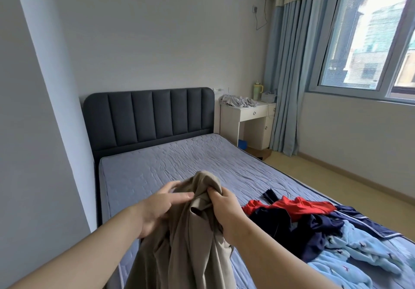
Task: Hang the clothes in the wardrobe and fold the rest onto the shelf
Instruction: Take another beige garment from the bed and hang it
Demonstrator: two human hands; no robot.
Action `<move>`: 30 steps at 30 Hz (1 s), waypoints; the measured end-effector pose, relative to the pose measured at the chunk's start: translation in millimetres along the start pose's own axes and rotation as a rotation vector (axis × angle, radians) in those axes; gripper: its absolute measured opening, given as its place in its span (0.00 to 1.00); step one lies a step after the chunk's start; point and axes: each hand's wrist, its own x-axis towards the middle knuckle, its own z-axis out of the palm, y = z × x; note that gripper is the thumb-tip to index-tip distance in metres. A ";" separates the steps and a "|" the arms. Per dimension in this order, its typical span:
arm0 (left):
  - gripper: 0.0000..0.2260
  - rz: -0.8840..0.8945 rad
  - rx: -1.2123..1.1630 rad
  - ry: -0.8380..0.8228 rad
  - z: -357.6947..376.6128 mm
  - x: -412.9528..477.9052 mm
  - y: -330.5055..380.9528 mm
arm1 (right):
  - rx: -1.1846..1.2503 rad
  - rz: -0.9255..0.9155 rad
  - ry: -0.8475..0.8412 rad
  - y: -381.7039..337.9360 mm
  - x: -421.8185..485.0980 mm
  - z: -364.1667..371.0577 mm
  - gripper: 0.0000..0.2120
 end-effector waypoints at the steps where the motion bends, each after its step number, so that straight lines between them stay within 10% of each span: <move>1: 0.14 0.001 0.000 -0.061 3.5 -1.2 -2.2 | 0.015 0.020 -0.004 0.3 0.0 1.6 0.12; 30: 0.01 0.180 -0.313 0.470 -39.5 -25.3 4.3 | -0.015 -0.022 0.186 -31.9 -1.3 1.8 0.16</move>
